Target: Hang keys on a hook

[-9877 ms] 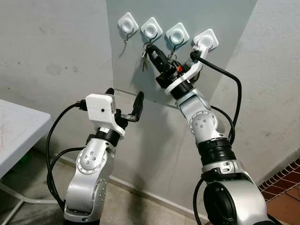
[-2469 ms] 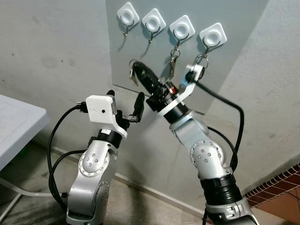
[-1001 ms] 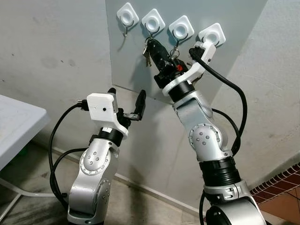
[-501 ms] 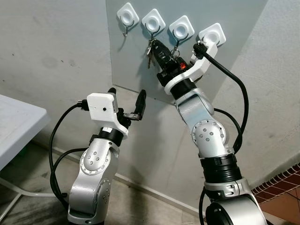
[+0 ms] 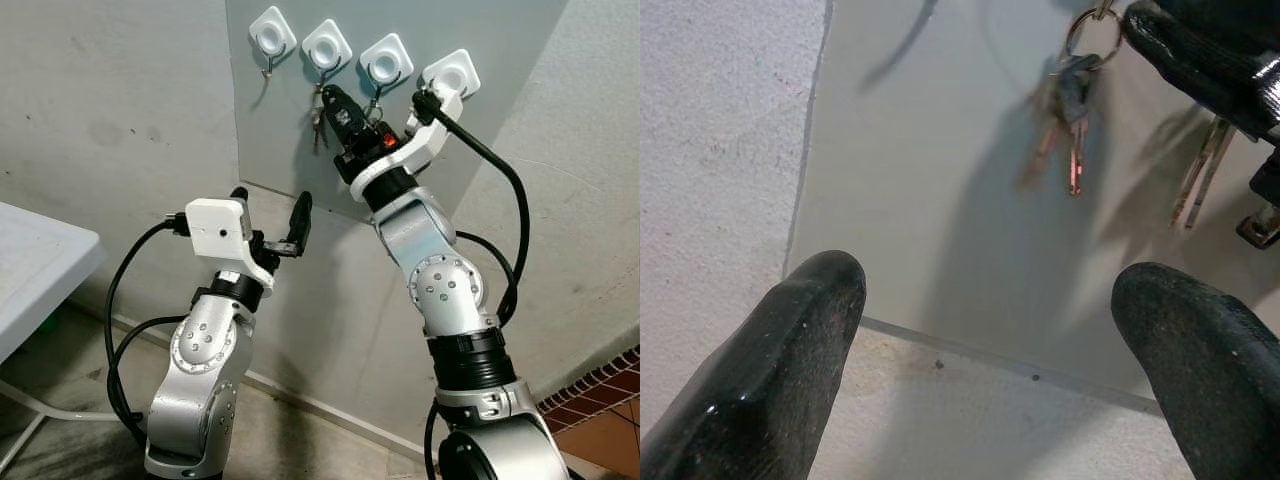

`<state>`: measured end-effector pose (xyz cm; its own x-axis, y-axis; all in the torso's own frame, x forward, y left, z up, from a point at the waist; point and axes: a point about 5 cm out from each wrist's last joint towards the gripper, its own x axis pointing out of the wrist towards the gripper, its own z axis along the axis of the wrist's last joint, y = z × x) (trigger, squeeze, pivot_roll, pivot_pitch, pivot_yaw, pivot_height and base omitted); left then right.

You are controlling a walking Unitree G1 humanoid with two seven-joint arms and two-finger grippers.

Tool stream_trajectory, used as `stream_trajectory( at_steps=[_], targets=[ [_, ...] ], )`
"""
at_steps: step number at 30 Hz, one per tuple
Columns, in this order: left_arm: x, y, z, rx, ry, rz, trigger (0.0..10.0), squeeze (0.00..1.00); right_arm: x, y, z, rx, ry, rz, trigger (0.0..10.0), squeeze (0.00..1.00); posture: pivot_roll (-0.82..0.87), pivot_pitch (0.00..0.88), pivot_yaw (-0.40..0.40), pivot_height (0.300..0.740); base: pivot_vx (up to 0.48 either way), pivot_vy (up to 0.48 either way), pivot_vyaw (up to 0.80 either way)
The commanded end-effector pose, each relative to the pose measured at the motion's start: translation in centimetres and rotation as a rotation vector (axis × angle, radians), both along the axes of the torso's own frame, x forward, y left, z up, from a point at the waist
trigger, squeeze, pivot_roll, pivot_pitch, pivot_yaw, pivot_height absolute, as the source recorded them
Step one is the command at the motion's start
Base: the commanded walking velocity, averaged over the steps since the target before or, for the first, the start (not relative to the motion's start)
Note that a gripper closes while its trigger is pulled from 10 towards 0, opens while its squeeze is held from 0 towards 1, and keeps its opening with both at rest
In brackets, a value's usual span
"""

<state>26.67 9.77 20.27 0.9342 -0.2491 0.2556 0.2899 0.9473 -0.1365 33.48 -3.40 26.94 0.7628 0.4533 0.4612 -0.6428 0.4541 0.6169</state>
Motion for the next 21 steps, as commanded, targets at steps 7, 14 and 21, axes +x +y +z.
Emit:
stream_trajectory(
  at_steps=[7,14,21],
  targets=[
    [0.0,-0.6,0.0,-0.002,0.001,-0.022,10.0,0.00,-1.7,2.7,1.2,0.070,-0.057,0.093,10.0,1.00,0.07,0.019,-0.093,0.740,0.000,0.000,0.00],
    [0.0,-0.6,-0.1,0.001,0.003,-0.027,10.0,0.00,-2.0,2.3,0.5,0.008,-0.103,0.055,10.0,1.00,0.06,0.013,-0.091,0.740,0.000,0.000,0.00],
    [0.0,-0.6,-0.1,0.001,0.003,-0.027,10.0,0.00,-2.0,2.3,0.5,0.008,-0.103,0.055,10.0,1.00,0.06,0.013,-0.091,0.740,0.000,0.000,0.00]
  ],
)
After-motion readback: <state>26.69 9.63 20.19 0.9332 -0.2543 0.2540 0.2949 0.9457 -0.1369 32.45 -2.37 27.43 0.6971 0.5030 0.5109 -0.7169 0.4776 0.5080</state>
